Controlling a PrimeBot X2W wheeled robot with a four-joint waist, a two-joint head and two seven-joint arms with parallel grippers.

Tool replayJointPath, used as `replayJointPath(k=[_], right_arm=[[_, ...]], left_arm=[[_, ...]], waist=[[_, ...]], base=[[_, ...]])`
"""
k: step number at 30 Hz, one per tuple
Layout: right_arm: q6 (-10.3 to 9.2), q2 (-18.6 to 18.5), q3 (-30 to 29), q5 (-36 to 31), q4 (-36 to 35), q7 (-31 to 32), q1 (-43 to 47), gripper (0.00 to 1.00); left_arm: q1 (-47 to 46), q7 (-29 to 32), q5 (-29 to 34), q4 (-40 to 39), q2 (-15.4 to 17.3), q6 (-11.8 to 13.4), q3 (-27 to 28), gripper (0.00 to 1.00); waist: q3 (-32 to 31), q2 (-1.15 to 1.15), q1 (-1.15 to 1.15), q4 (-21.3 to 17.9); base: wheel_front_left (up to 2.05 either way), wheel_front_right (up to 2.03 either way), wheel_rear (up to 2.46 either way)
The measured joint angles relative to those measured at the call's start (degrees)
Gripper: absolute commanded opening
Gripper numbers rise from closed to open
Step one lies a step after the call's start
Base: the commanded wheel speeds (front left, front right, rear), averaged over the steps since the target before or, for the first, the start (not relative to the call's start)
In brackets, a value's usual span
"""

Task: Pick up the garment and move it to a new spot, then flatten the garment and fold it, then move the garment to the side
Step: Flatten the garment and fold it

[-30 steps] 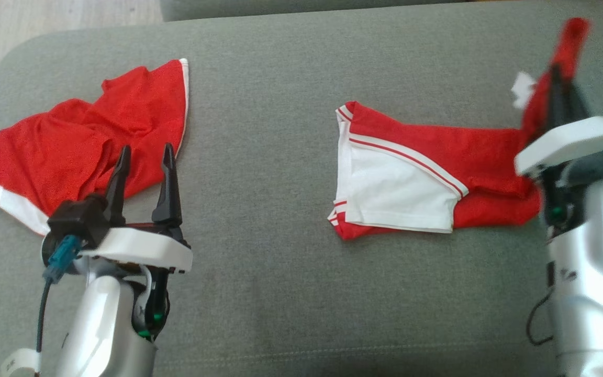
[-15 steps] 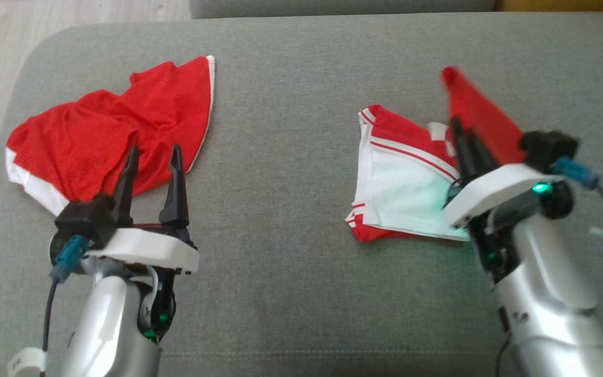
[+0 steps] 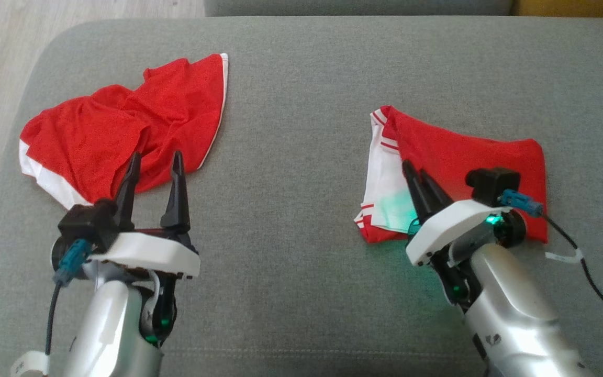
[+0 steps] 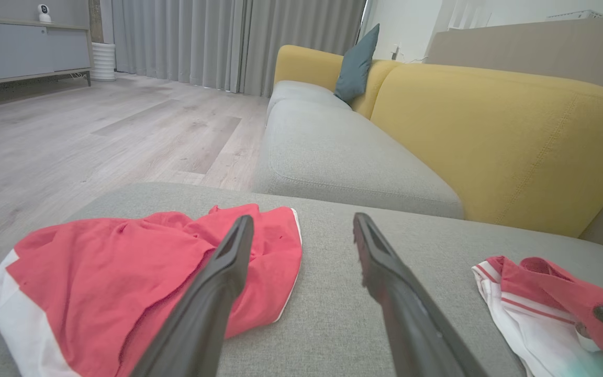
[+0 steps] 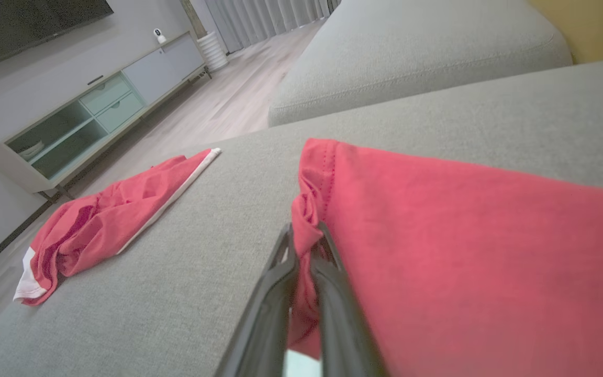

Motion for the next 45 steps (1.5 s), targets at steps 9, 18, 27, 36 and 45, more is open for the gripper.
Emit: replayJointPath(k=[9, 18, 27, 36, 45], right_arm=[[0.0, -0.2, 7.0, 5.3, 6.4, -3.3, -2.9, 1.0], [0.0, -0.2, 11.4, 10.4, 7.7, -6.7, -5.4, 1.0], [0.0, -0.4, 2.8, -0.1, 9.0, -9.1, -9.5, 1.0], [0.0, -4.6, -13.1, -19.3, -7.2, -9.3, -3.8, 1.0], [0.0, -1.4, -22.0, -26.6, -19.5, -9.4, 10.3, 1.0]], left_arm=[[0.2, 0.0, 0.0, 0.1, 0.0, 0.0, -0.2, 1.0], [0.2, 0.0, -0.5, 0.4, 0.0, 0.1, -0.2, 1.0], [0.2, 0.0, -3.6, -0.4, 0.0, 0.3, -0.4, 1.0], [0.2, 0.0, -3.6, -2.3, 0.0, 0.3, -2.0, 1.0], [0.4, 0.0, -3.4, -4.3, 0.0, 0.0, -3.9, 1.0]], waist=[[1.0, 0.0, 0.0, 0.2], [0.7, 0.0, 0.0, -1.3], [0.3, 0.0, 0.0, -3.6], [0.1, 0.0, 0.0, -5.3], [0.0, 0.0, 0.0, -6.6]], base=[[0.0, 0.0, 0.0], [0.0, 0.0, 0.0], [0.0, 0.0, 0.0], [0.0, 0.0, 0.0], [0.0, 0.0, 0.0]])
